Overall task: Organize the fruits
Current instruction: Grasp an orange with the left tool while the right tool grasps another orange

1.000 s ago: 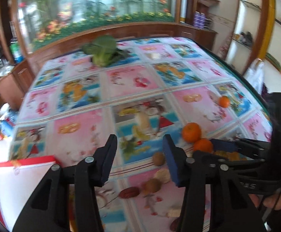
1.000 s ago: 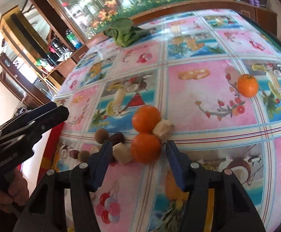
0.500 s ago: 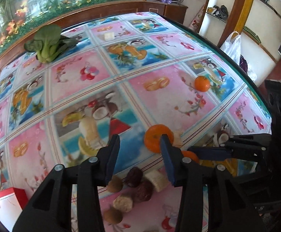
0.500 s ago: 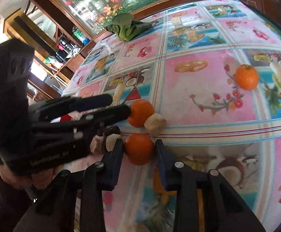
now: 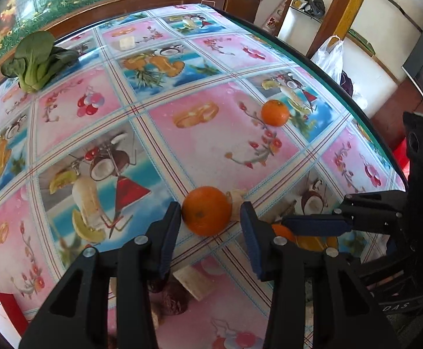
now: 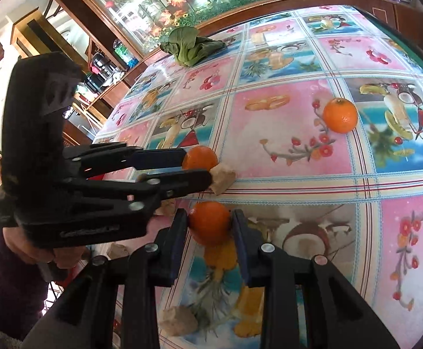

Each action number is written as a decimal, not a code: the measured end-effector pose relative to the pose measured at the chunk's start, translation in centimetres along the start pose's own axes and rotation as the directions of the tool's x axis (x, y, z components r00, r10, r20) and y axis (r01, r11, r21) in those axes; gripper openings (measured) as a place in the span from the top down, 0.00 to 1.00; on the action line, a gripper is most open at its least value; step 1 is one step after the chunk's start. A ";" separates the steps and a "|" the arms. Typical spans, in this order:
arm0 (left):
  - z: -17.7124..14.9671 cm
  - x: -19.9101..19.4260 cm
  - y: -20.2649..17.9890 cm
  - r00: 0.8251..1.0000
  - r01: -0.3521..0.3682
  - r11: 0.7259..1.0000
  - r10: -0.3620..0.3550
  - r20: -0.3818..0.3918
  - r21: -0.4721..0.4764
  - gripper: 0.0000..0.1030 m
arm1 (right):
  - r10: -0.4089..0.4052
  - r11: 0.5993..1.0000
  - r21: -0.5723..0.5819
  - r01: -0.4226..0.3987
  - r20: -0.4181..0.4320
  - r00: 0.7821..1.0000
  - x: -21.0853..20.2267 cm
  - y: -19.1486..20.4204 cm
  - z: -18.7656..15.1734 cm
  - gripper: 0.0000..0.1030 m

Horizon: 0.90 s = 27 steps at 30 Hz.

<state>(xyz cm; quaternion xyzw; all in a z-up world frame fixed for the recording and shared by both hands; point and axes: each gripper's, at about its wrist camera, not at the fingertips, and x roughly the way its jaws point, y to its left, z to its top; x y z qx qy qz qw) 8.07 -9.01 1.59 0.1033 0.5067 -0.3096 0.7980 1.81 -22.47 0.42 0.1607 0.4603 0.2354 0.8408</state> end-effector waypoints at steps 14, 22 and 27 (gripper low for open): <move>-0.6 -0.2 0.9 0.999 0.041 0.998 -0.039 0.036 -0.045 0.65 | -0.003 0.999 -0.036 0.002 -0.015 1.000 -0.1 0.6 -0.3 0.71; -2.1 -1.4 0.9 0.997 0.024 0.996 -0.018 0.072 -0.082 0.65 | 0.004 1.000 -0.024 -0.004 0.033 0.999 -1.5 0.1 -0.9 0.72; -3.9 -5.4 1.3 0.985 0.023 0.990 0.002 0.170 -0.140 0.65 | 0.014 1.000 -0.014 -0.013 0.079 0.997 -2.5 0.9 -0.4 0.72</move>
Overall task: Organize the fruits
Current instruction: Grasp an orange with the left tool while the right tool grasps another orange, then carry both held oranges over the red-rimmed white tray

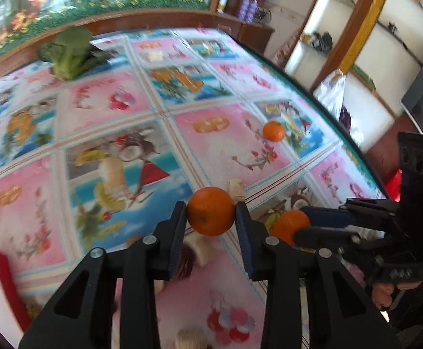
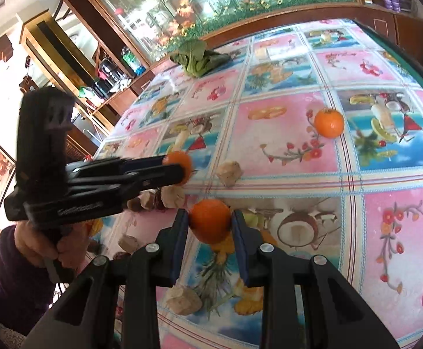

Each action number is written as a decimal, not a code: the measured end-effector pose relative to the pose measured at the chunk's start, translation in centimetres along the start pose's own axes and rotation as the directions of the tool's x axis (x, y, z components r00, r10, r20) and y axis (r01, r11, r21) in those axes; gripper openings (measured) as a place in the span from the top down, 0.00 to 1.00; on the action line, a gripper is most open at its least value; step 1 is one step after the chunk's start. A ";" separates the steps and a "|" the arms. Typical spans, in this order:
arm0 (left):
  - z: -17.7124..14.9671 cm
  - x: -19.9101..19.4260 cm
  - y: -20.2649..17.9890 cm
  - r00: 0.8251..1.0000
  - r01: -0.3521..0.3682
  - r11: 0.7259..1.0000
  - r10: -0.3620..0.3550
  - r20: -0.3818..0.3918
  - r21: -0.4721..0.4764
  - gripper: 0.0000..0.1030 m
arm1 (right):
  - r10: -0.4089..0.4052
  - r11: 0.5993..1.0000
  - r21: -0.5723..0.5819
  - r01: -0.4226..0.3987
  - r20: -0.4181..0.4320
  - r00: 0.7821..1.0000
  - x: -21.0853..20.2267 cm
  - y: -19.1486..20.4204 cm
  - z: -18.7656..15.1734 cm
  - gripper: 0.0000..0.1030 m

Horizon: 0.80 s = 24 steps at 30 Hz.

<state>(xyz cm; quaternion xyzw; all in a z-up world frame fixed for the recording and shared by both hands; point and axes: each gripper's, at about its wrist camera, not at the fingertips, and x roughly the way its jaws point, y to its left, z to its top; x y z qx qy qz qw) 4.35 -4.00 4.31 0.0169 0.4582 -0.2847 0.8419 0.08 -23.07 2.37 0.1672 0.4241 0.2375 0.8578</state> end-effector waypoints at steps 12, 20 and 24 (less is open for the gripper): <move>-9.4 -15.8 7.8 0.906 -0.344 0.904 0.391 0.164 -0.256 0.65 | 0.153 0.981 -0.111 -0.158 -0.049 0.987 4.3 11.2 1.3 0.72; -16.7 -18.6 12.2 0.860 -0.449 0.815 0.505 0.068 -0.367 0.65 | 0.216 0.940 -0.235 -0.248 -0.153 0.964 11.0 22.1 -0.4 0.72; -18.5 -18.1 14.5 0.834 -0.497 0.767 0.551 0.020 -0.406 0.65 | 0.170 0.939 -0.269 -0.214 -0.178 0.969 15.0 24.9 -1.0 0.72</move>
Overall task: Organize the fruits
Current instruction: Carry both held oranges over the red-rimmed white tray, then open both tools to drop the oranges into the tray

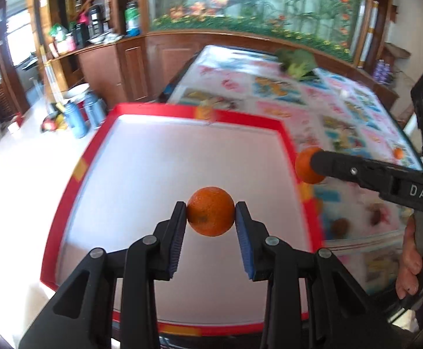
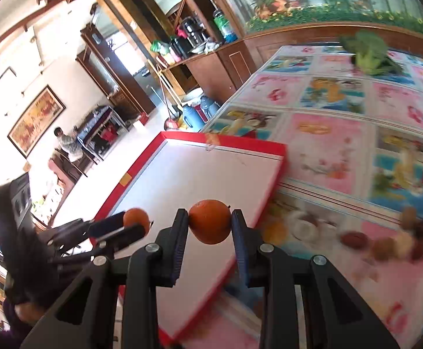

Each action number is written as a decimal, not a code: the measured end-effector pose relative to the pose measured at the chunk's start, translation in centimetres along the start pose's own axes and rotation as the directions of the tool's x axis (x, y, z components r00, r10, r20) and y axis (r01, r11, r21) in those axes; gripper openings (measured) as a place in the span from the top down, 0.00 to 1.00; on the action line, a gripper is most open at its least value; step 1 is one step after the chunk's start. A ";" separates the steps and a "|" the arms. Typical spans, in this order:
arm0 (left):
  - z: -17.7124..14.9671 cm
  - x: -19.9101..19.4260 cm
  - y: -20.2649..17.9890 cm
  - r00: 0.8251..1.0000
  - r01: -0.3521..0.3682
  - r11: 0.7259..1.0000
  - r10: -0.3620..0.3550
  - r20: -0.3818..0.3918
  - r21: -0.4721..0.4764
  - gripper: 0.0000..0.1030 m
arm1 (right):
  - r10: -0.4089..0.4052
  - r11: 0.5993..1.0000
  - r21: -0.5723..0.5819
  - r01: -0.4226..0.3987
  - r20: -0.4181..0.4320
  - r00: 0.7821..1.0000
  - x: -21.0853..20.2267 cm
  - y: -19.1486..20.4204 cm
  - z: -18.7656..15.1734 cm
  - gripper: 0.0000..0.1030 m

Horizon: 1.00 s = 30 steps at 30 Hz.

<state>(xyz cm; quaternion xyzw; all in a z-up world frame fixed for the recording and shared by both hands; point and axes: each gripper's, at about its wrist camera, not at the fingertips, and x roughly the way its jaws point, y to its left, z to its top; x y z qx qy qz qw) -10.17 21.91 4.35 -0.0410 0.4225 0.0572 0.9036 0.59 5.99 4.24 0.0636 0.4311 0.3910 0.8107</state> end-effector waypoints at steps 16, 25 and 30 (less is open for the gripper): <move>3.2 4.7 5.8 0.983 -0.168 0.974 0.155 -0.098 -0.150 0.60 | -0.153 0.988 -0.012 0.152 -0.120 0.981 7.3 2.2 3.5 0.71; 2.4 1.4 4.3 0.981 -0.191 0.972 0.187 -0.041 -0.140 0.34 | -0.090 0.996 0.023 0.090 -0.022 0.996 2.0 1.5 3.2 0.45; 1.6 -2.4 0.4 0.993 -0.104 0.993 0.107 0.049 -0.055 0.27 | -0.086 0.996 0.018 0.085 0.057 0.995 -4.8 -1.0 0.6 0.45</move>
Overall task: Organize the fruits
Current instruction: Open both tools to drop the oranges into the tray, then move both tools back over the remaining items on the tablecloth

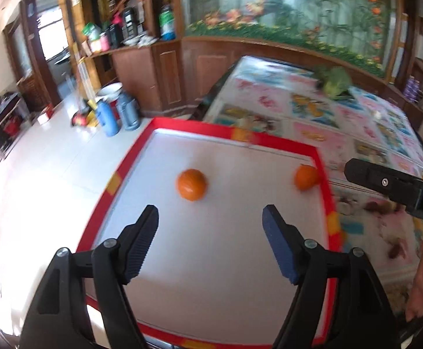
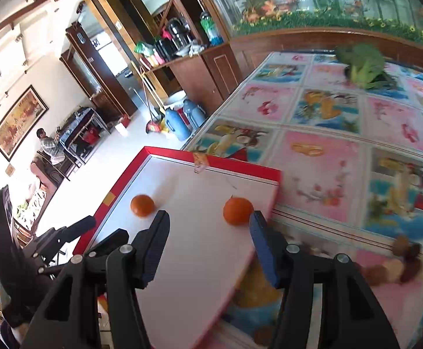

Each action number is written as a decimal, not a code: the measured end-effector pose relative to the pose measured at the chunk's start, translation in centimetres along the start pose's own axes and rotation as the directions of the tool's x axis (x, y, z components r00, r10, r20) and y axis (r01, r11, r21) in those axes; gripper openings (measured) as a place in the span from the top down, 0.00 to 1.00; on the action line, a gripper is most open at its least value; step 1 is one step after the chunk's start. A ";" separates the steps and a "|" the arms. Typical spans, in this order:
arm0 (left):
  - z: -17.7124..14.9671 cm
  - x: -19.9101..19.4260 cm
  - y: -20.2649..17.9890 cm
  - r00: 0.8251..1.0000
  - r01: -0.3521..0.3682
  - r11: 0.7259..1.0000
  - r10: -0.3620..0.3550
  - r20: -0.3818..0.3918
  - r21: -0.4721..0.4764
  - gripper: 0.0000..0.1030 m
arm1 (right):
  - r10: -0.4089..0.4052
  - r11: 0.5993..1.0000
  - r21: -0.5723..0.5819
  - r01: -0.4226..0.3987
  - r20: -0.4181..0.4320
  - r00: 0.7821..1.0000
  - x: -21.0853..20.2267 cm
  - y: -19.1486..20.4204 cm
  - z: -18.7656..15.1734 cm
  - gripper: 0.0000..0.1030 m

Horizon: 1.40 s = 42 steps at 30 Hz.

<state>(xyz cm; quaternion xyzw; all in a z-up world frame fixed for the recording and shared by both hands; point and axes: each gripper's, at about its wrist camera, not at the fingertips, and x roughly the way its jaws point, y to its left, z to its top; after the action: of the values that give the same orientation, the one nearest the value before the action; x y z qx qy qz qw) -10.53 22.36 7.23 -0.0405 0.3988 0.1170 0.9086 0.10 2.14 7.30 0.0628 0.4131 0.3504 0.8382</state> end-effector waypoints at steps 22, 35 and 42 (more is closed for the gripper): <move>-5.6 -3.3 -19.3 0.928 0.373 0.843 -0.350 -0.132 0.387 0.26 | -0.409 0.876 0.327 0.354 0.115 0.905 -18.1 -21.9 -9.6 0.43; -5.4 1.6 -23.1 0.876 0.480 0.784 -0.404 -0.262 0.394 0.49 | -0.467 0.821 0.402 0.406 0.063 0.882 -15.7 -28.2 -6.1 0.42; -5.5 2.7 -23.5 0.851 0.520 0.762 -0.428 -0.303 0.385 0.61 | -0.478 0.791 0.457 0.407 0.046 0.877 -14.0 -30.3 -4.4 0.42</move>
<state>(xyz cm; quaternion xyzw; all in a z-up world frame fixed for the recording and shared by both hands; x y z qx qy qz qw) -6.92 -0.82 1.02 0.0613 0.4790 -0.2186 0.8479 7.29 -30.26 1.60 0.1768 0.4152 0.0366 0.8916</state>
